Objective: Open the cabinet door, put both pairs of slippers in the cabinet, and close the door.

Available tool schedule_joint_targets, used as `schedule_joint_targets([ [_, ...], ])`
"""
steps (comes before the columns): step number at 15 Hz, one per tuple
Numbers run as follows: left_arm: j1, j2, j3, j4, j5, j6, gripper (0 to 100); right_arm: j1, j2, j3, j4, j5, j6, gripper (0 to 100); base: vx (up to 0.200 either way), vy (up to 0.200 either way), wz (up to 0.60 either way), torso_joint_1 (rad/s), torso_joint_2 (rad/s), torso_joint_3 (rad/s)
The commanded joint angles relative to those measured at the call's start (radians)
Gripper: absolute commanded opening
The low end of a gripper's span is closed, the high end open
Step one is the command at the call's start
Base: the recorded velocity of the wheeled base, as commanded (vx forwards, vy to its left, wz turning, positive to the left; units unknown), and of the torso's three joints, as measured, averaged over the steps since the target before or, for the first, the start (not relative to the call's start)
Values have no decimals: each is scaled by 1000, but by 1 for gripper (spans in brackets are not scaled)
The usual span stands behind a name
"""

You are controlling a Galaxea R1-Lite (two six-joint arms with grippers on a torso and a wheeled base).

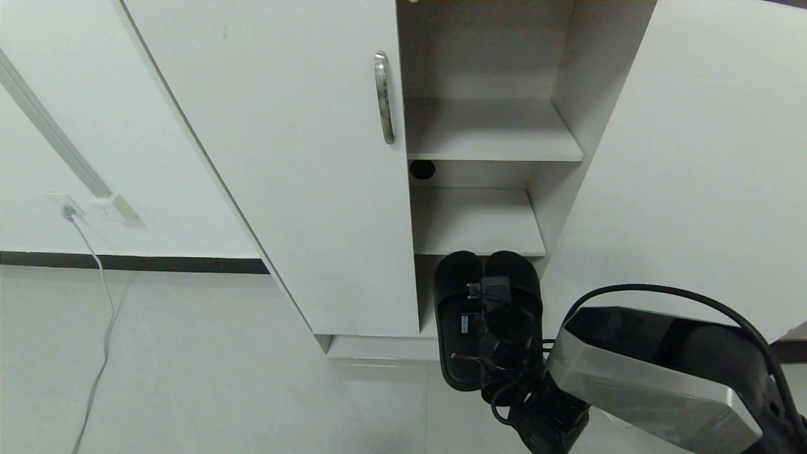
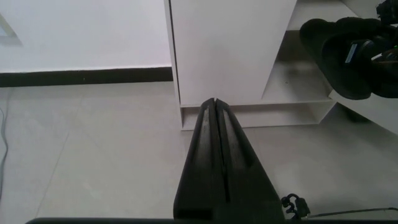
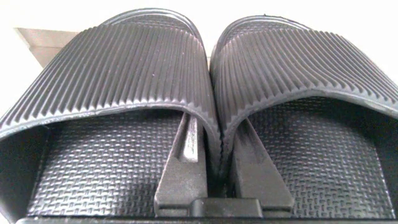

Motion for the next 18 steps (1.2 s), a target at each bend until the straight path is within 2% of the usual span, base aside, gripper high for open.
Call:
schedule_joint_targets([
  [1,0,1,0,-1,0,-2,0,0,-3,-1,-1,0,0,0,200,0,0,7,2,7],
  [9,0,1,0,-1,0,-3,0,-4,-6,-4,2,0,-3,0,200,0,0,3,6,2],
  [15,0,1,0,-1,1,-5,0,-27,-15,-8,19,15,-3,0,0,0,0,0,0,0],
  [18,0,1,0,-1,1,-5,0,-59,-10,-107,156,44,26,0,0,0,0,0,0,0],
])
